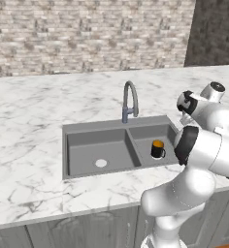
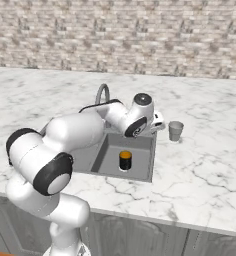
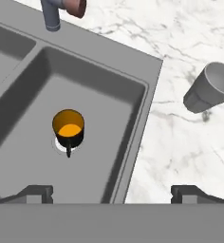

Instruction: Move any existing items from the left basin to the right basin for drying. Then move the glass cup from the counter to the left basin of the sink for washing.

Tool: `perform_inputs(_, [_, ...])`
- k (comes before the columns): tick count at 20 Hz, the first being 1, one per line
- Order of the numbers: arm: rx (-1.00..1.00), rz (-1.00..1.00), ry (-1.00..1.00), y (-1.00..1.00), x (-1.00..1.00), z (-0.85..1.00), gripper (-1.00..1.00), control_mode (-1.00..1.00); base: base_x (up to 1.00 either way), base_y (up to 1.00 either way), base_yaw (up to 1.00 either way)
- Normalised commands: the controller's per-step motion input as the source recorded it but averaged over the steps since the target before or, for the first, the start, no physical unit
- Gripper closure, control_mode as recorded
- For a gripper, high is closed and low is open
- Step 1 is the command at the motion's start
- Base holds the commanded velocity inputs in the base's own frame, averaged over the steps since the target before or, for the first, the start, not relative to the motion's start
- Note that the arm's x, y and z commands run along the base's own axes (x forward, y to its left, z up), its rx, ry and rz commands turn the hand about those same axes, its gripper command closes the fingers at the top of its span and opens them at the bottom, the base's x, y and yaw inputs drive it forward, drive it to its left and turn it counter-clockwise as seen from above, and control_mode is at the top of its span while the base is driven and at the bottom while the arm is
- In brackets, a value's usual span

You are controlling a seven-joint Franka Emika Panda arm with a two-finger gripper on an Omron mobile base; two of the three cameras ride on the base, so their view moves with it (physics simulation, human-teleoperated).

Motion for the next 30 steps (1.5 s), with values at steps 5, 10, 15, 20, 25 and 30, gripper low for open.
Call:
perform_inputs(5, [-0.29,0.06,-0.02,-0.27,0.01,0.14,-1.00,-1.00,0.00,0.00,0.00])
perform_inputs(10, [-0.13,-0.01,0.07,0.00,0.16,0.00,-1.00,-1.00,0.00,0.00,0.00])
perform_inputs(15, [-0.01,0.00,0.00,-0.03,0.32,0.00,-1.00,-1.00,0.00,0.00,0.00])
perform_inputs(20, [-0.02,0.00,-0.01,-0.17,0.46,0.00,-1.00,-1.00,0.00,0.00,0.00])
perform_inputs(25, [-0.01,0.00,-0.01,-0.29,0.25,0.02,-1.00,-1.00,0.00,0.00,0.00])
perform_inputs(30, [0.00,0.00,0.00,-0.45,0.16,-0.02,-1.00,-1.00,0.00,0.00,0.00])
